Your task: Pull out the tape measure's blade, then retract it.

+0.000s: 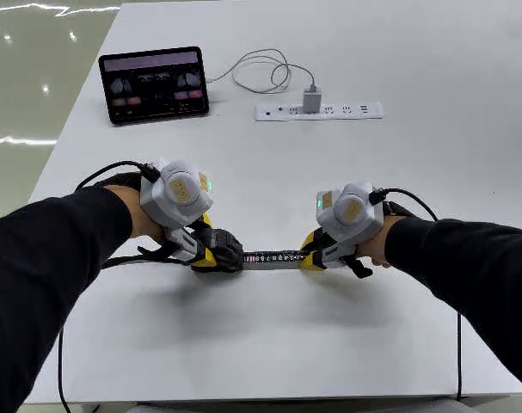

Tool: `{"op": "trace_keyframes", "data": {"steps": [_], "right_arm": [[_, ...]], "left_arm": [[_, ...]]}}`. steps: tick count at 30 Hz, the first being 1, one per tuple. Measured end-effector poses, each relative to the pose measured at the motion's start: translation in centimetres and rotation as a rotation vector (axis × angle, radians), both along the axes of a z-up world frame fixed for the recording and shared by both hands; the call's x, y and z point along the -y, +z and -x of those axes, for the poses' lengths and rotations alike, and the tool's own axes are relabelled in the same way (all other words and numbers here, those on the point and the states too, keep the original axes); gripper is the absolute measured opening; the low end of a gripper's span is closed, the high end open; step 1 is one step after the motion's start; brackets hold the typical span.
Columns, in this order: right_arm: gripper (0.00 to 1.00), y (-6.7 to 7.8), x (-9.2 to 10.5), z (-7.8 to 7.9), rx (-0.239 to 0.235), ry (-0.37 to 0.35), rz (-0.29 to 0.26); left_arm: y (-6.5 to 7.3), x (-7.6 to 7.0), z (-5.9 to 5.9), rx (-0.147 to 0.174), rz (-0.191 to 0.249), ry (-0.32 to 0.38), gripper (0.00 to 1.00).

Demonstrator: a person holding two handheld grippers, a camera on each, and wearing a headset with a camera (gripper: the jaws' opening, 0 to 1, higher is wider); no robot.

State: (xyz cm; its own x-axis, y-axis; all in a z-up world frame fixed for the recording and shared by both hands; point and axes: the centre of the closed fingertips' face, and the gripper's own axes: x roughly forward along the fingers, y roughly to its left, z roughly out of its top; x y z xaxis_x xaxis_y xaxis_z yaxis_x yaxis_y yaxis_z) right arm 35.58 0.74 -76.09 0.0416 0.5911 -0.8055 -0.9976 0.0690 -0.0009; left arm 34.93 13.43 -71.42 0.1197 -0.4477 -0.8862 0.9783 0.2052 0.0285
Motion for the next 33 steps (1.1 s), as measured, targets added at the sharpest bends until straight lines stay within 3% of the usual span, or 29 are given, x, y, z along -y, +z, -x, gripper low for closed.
{"op": "trace_keyframes", "data": {"steps": [33], "right_arm": [[0.10, -0.1, 2.3, -0.1, 0.004, -0.015, 0.011]], "left_arm": [[-0.2, 0.0, 0.0, 0.000, -0.001, -0.003, 0.29]]}}
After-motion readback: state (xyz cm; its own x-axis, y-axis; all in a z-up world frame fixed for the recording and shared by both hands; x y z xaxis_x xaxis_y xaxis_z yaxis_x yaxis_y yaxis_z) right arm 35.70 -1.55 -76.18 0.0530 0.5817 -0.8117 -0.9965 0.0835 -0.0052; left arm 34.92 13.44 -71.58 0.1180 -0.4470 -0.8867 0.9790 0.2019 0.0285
